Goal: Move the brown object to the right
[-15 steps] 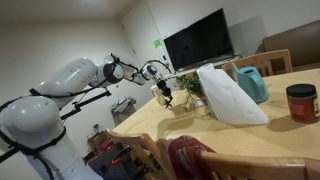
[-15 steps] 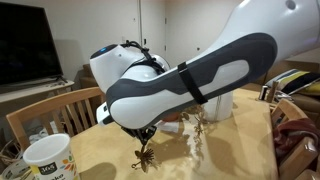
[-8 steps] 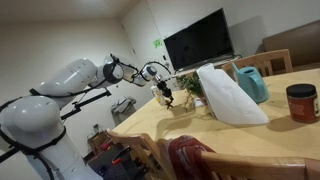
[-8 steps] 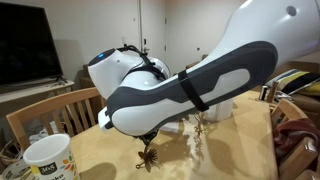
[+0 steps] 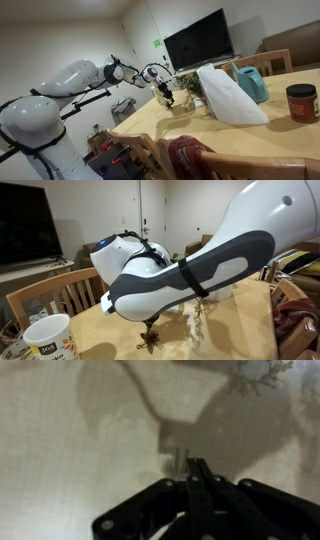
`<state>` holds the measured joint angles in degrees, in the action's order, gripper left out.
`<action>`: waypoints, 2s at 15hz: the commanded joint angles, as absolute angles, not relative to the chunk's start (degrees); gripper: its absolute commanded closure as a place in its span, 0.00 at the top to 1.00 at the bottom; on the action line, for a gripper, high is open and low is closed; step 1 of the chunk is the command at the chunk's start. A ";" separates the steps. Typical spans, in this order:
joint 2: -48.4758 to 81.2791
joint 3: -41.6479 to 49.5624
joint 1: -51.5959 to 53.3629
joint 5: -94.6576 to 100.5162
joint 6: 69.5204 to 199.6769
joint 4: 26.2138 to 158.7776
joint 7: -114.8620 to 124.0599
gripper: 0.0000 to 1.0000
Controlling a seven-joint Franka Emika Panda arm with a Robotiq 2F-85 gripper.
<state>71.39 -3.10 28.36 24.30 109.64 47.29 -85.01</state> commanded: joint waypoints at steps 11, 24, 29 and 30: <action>67.79 -0.61 31.76 30.32 106.87 46.43 -84.51 0.01; 66.18 -3.09 25.68 26.60 120.95 52.86 -82.55 0.01; 64.91 -2.67 24.15 27.04 123.66 56.46 -80.14 0.01; 64.73 -2.29 24.14 27.32 123.48 56.91 -79.35 0.01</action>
<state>68.30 -2.81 24.55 27.12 121.87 51.62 -82.20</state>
